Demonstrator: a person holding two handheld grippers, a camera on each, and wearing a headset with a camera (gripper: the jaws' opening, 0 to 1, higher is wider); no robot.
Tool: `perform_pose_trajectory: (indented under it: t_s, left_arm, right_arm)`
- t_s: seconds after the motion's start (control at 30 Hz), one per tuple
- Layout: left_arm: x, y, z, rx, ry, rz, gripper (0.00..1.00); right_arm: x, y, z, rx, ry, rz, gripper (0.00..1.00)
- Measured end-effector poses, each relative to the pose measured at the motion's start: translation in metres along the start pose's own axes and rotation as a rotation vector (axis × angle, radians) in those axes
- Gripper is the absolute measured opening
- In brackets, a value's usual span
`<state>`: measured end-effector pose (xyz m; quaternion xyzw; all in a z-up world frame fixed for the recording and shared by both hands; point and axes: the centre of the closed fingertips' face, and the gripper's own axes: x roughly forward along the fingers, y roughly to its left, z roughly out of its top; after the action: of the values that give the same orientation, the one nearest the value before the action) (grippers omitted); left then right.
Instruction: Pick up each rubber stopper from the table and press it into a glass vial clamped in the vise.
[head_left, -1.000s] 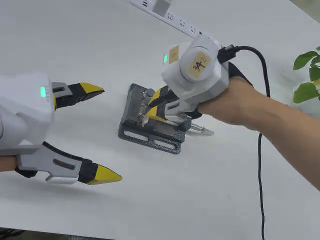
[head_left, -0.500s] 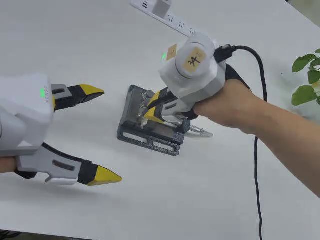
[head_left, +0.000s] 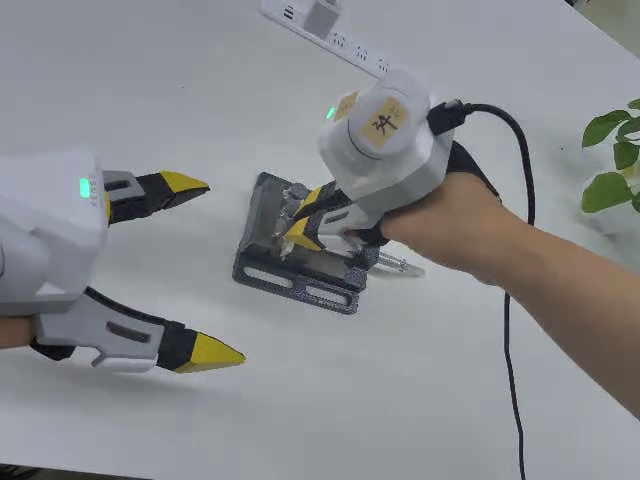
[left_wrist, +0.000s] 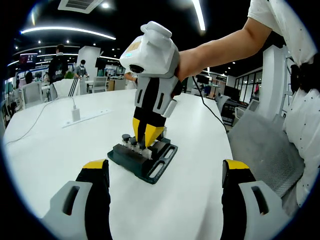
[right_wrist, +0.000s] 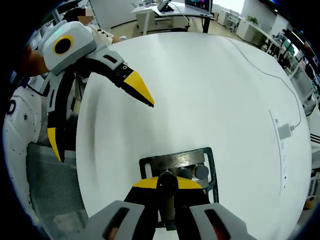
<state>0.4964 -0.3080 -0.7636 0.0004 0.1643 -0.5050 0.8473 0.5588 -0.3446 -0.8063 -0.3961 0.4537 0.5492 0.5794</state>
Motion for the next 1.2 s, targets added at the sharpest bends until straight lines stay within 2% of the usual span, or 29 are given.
perform_pose_trajectory:
  t_s: [0.13,0.27,0.8,1.2]
  left_arm:
    - [-0.001,-0.001,0.000,-0.001,-0.001,0.002,0.93]
    - [-0.002,-0.001,-0.001,-0.001,0.005,0.002,0.93]
    - [-0.001,-0.003,-0.001,-0.003,0.003,-0.004,0.92]
    - [-0.001,-0.003,-0.003,-0.005,0.008,-0.007,0.92]
  right_arm:
    - [-0.001,0.002,0.000,-0.043,0.000,-0.010,0.07]
    - [-0.002,0.003,0.001,-0.040,-0.019,-0.017,0.07]
    - [-0.001,0.000,0.001,-0.028,-0.035,-0.023,0.10]
    - [-0.014,-0.003,0.005,-0.019,-0.074,-0.032,0.06]
